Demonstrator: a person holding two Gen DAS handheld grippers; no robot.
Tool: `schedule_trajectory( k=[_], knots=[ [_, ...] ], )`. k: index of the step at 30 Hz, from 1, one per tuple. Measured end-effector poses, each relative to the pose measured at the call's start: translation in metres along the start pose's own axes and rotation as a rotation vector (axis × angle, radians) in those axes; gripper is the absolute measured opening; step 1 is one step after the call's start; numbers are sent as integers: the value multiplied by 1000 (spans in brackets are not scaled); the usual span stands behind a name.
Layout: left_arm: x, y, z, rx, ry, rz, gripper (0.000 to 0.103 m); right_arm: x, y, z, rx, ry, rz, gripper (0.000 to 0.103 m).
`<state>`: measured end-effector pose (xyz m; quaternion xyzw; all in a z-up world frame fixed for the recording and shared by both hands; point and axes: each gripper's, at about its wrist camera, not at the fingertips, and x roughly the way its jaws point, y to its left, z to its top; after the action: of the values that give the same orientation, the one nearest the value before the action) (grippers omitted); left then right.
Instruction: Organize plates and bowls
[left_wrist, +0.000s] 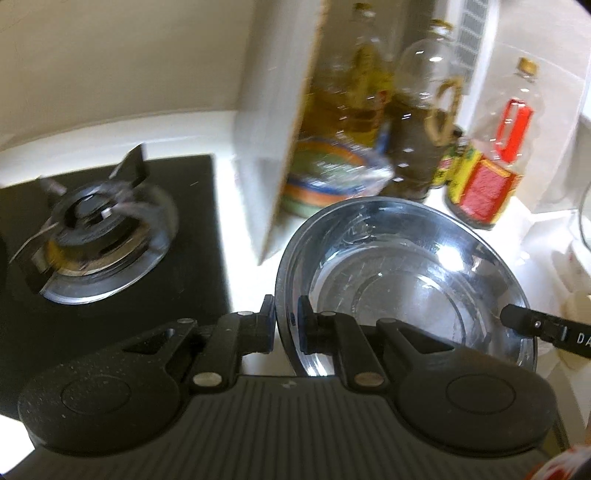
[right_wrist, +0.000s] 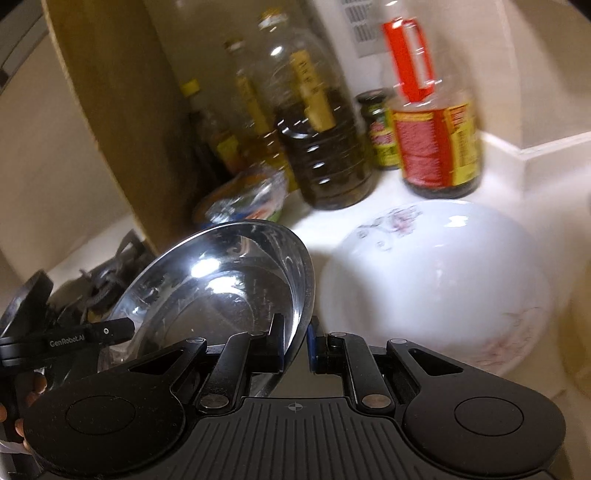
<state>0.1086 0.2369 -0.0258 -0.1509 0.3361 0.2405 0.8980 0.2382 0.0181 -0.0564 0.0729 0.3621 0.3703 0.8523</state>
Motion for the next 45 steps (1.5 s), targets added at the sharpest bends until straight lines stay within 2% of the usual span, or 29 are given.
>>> schedule_trajectory(
  k=[6,16,27,45],
  knots=[
    [15,-38,11,80,-11,-93,10,-22,-26,5,68,-55,-97,12],
    [51,-99,25,202,15,-222,10,-47,-66,8,154,-119,-264,12],
    [84,-127,29,265,48,-258,10,-38,-89,10,205,-118,-355,12],
    [113,-141,34,305,94,-279,10,-14,-99,15,198,-96,-448,12]
  ],
)
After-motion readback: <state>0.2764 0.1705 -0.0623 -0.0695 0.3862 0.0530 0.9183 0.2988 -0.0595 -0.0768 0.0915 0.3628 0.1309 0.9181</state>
